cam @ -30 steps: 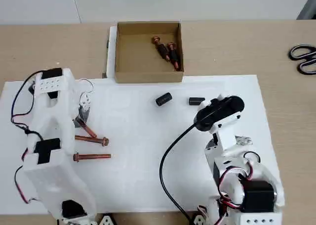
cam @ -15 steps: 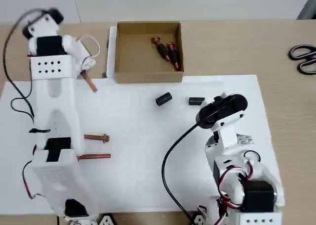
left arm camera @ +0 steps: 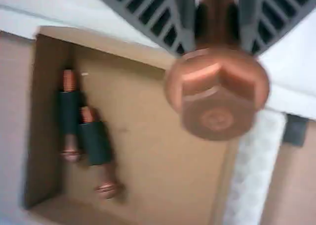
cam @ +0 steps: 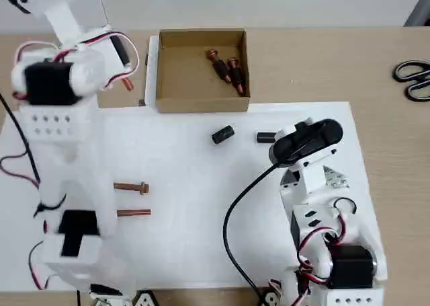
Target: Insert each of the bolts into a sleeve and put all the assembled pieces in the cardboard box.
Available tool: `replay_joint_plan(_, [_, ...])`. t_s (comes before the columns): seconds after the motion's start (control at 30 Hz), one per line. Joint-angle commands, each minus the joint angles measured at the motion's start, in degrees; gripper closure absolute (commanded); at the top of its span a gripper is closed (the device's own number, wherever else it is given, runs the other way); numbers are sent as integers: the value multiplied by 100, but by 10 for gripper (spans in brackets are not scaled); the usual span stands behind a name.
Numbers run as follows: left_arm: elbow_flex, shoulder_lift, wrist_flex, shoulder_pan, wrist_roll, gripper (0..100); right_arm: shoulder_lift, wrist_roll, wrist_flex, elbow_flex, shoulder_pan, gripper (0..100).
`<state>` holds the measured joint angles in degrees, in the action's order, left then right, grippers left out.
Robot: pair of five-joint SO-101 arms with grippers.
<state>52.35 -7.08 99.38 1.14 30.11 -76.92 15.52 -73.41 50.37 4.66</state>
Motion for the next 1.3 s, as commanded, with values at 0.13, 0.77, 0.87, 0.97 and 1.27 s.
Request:
replay_joint_plan(0.13, [-673,1653,105,-571,-35,994,-163,-97,242,123,-13,994])
replay_joint_plan(0.77, [-7240,7033,-1829,-818,-677,994,-2633,-914,303,1899,1596,995])
replay_joint_plan(0.87, [-8558,8088,-2673,-712,-949,994,-2633,-1125,303,2013,1807,995])
replay_joint_plan(0.97, [-9719,9143,-3341,-554,-1415,994,-2633,-1196,426,2048,1912,995])
replay_joint_plan(1.27, [-11688,11138,-4273,-554,-1881,994,-2633,-835,1174,2497,2378,995])
